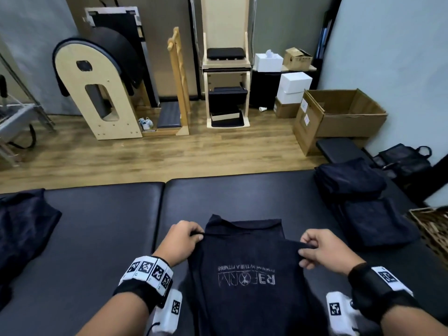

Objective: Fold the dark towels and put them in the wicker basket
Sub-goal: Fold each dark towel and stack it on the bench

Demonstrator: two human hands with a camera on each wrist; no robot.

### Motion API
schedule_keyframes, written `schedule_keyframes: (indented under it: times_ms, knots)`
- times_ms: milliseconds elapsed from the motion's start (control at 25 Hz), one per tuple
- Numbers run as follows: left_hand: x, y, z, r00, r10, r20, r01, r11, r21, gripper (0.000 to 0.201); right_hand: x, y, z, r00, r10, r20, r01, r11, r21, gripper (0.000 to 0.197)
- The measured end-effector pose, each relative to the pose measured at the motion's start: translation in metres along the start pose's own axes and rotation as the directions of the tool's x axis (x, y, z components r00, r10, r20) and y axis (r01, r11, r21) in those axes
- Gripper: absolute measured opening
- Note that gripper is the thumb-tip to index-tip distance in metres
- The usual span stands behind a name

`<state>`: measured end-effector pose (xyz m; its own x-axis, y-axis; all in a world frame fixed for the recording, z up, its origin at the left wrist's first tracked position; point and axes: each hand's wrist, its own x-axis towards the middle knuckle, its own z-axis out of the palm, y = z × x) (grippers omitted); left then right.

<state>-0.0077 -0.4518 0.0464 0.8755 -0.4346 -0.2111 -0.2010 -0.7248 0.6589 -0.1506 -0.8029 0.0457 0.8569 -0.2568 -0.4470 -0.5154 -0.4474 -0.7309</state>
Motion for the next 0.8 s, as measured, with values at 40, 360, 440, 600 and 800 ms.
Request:
schedule_keyframes:
  times_ms: [40,360,440,600,800]
  knots:
    - [0.013,-0.001,0.003,1.0,0.012,-0.004,-0.012,1.0,0.002,0.014,0.008,-0.002,-0.002,1.0,0.006,-0.03,-0.006,1.0,-0.008,0.018]
    - [0.116,-0.023,0.032,0.998,0.061,0.032,-0.063,0.997,0.055,0.012,0.065,-0.018,-0.006,0.961,-0.053,-0.273,-0.047,0.936,-0.348,0.026]
    - [0.133,-0.028,0.041,0.976,0.077,0.201,-0.102,0.988,0.113,0.019,0.085,-0.015,-0.001,0.974,-0.059,-0.219,-0.029,0.925,-0.38,0.029]
    - [0.163,-0.04,0.059,0.918,0.043,0.394,-0.151,0.957,0.246,0.027,0.142,-0.001,0.005,0.989,-0.145,0.03,0.143,0.879,-0.454,0.041]
    - [0.167,-0.028,0.06,0.945,0.006,0.326,-0.18,0.842,0.509,0.02,0.182,0.024,0.02,0.97,-0.152,0.188,0.231,0.807,-0.543,0.029]
